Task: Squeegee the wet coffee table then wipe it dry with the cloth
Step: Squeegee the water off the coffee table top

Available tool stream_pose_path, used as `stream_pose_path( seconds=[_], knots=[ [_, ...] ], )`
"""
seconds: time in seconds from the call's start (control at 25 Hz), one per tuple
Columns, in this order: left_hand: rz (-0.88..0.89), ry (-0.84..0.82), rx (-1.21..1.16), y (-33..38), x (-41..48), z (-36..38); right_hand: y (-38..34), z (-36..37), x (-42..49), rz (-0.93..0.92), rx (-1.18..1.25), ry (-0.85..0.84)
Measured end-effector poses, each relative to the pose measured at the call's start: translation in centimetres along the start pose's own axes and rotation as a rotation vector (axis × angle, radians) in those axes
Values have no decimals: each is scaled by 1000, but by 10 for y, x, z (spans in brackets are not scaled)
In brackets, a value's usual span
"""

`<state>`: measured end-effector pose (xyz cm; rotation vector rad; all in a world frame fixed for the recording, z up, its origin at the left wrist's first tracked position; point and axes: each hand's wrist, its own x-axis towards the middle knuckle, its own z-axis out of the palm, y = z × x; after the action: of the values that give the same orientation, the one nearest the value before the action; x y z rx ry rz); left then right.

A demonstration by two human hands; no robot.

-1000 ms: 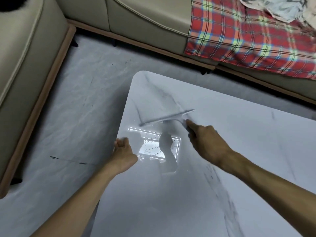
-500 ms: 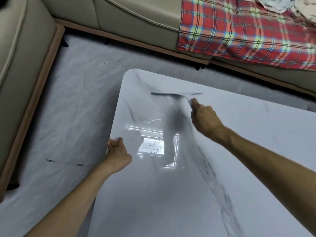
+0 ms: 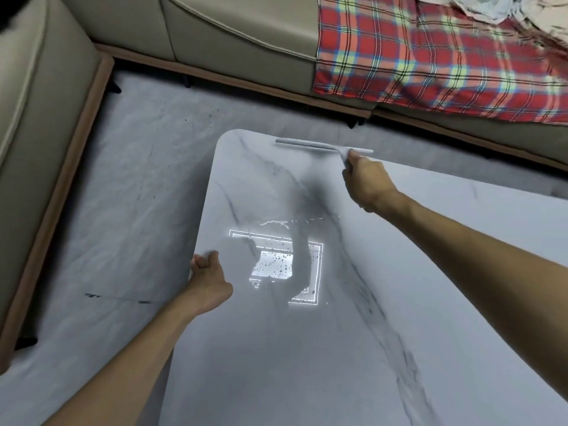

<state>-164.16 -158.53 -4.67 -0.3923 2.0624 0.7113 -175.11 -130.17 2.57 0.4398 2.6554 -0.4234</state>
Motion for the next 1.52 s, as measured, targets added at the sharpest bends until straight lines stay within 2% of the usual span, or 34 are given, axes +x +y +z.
stream_pose_path(
  seconds=[0.12,0.28,0.4,0.44,0.6,0.76,0.92,1.12,1.2,1.36,1.52],
  knots=[
    [-25,-43,-39,-3,1,-2,8,23,-5,66,-41,-40],
    [38,-59,80,-5,-4,-7,23,53,-76,9,-91,-72],
    [42,-76,118,-3,-9,-10,13,43,-124,-21,-140,-176],
    [49,-75,109,-4,-9,-11,4,35,-122,-56,-136,-161],
    [82,100,-28,-18,-7,-7,-51,22,-50,-255,-23,1],
    [77,237,-157,-40,-13,-5,-104,47,3,-298,-48,-61],
    [97,430,-252,-67,-13,-9,-81,75,-40,-330,-53,-101],
    [85,424,-237,-73,-20,-5,-11,56,-125,-391,-175,-313],
    [70,419,-238,-73,-24,-3,3,39,-134,-382,-226,-342],
    [-36,446,-321,-73,-30,-5,-29,44,-125,-524,-171,-228],
    [-6,480,-344,-71,-42,-9,-69,90,-122,-650,-237,-262]
  ],
)
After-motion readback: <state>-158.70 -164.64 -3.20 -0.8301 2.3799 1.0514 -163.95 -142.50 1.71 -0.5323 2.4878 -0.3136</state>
